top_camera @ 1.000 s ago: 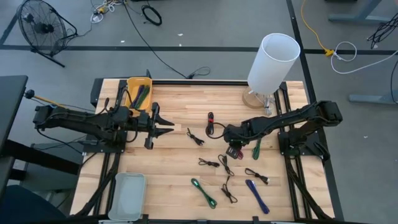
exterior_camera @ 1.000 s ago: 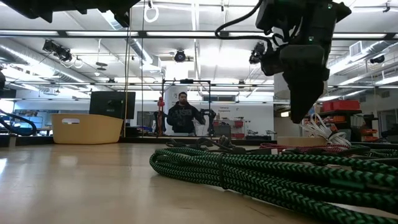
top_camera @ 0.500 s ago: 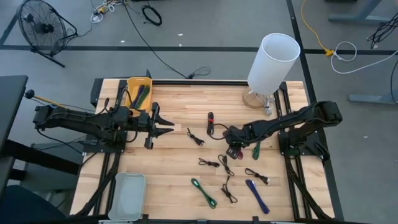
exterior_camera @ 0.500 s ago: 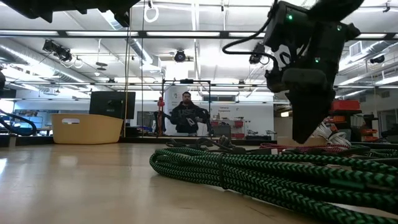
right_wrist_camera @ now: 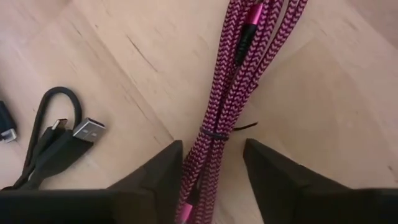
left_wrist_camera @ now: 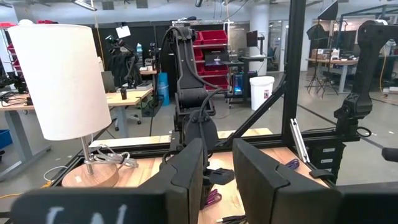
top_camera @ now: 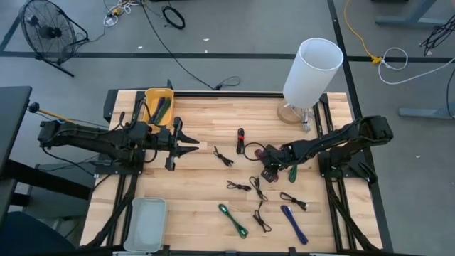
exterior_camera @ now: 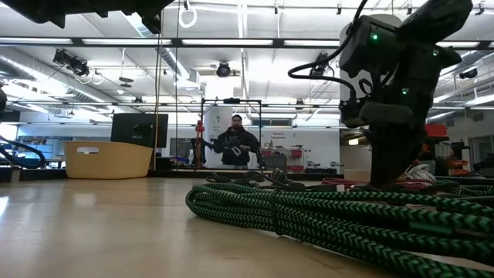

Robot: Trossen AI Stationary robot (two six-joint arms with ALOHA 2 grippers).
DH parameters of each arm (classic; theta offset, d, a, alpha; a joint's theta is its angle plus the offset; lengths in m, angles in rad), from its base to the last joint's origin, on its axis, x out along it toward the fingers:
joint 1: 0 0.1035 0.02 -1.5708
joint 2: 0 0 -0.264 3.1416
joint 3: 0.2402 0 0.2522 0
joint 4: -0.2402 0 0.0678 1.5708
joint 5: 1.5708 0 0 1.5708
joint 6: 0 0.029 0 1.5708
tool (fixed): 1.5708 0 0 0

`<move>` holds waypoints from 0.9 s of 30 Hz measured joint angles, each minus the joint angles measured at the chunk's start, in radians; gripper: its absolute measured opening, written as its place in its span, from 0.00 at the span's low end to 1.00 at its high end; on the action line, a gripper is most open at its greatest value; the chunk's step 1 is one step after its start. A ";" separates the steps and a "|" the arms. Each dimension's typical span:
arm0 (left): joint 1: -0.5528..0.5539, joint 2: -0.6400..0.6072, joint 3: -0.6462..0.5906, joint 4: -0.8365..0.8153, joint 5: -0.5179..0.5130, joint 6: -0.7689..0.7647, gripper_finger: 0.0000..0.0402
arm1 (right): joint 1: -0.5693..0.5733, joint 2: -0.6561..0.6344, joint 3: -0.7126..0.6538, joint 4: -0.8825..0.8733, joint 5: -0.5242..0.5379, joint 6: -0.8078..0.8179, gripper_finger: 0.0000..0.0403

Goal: Pick & Place USB Port
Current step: Put the pink charger cable into the yellow bin

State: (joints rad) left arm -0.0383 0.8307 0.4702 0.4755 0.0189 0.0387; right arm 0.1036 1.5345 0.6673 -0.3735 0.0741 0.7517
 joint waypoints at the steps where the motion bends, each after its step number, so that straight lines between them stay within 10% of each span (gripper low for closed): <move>1: 0.000 0.000 0.000 0.000 0.000 0.000 0.23 | 0.000 0.000 -0.001 -0.001 -0.001 0.000 0.39; 7: 0.000 0.000 0.000 0.000 0.000 0.000 0.23 | -0.003 0.001 -0.001 -0.004 -0.033 -0.025 0.05; 16: 0.000 0.000 0.000 0.001 0.000 -0.001 0.23 | 0.002 -0.033 0.153 -0.074 -0.147 -0.131 0.03; 27: 0.000 0.000 0.000 0.035 0.000 -0.001 0.23 | 0.002 -0.115 0.467 -0.041 0.132 -0.466 0.02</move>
State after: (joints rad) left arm -0.0384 0.8310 0.4702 0.5102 0.0189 0.0380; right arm 0.1059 1.4197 1.1343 -0.4146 0.2061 0.2860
